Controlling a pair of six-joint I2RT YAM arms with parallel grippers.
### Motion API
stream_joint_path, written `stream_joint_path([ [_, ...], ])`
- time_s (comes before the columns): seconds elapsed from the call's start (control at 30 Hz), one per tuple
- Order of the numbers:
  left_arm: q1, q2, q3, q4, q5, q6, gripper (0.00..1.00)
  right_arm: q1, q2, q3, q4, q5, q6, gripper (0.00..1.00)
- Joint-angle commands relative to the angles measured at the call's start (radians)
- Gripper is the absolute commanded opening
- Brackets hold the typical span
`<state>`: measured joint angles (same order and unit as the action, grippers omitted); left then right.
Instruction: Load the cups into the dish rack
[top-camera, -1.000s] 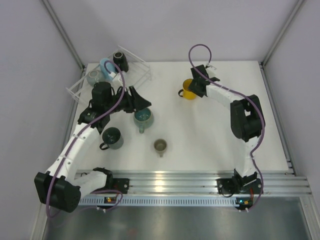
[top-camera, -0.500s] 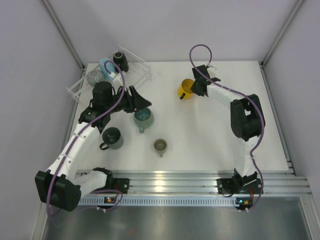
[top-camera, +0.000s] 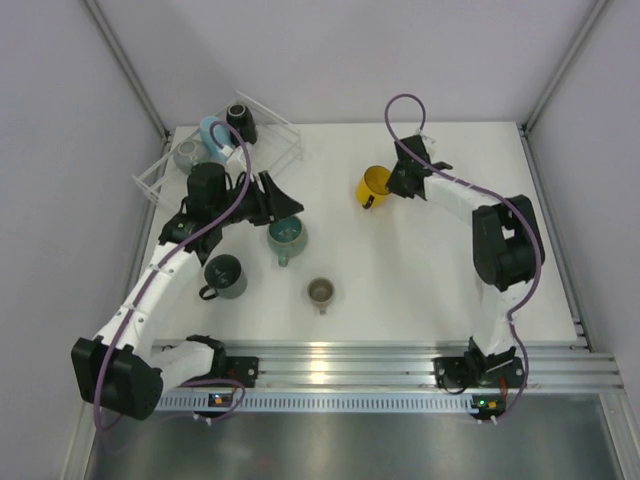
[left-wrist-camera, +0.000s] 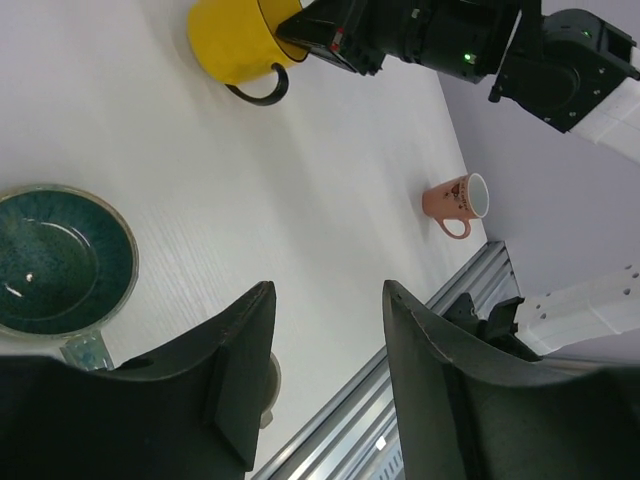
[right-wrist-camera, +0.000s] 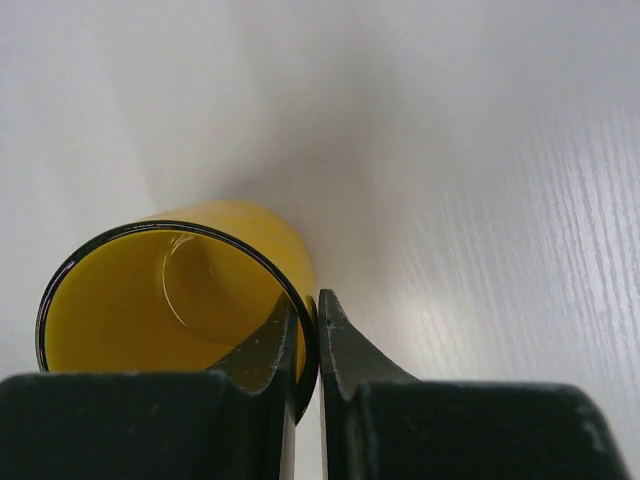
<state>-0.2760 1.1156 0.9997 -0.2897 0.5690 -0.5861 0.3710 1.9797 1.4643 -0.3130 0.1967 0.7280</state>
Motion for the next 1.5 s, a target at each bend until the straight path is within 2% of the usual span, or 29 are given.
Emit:
stream_joint_path([
  [0.0,-0.003,0.01,0.008,0.07,0.023,-0.024,0.52,-0.029,-0.188,-0.051,0.2,-0.118,-0.021,0.0],
  [0.13,-0.003,0.012,-0.013,0.158,0.094,-0.079,0.54,-0.043,-0.329,-0.201,0.374,-0.287,-0.004,0.0],
  [0.33,-0.003,0.019,-0.058,0.361,0.19,-0.188,0.56,-0.047,-0.45,-0.297,0.567,-0.457,0.08,0.0],
  [0.7,-0.045,0.067,-0.076,0.61,0.247,-0.29,0.64,-0.047,-0.559,-0.403,0.906,-0.647,0.333,0.0],
  [1.17,-0.164,0.19,-0.049,0.871,0.212,-0.376,0.7,0.0,-0.571,-0.501,1.213,-0.729,0.533,0.0],
  [1.47,-0.23,0.237,-0.024,0.915,0.148,-0.402,0.7,0.035,-0.582,-0.535,1.255,-0.724,0.542,0.0],
])
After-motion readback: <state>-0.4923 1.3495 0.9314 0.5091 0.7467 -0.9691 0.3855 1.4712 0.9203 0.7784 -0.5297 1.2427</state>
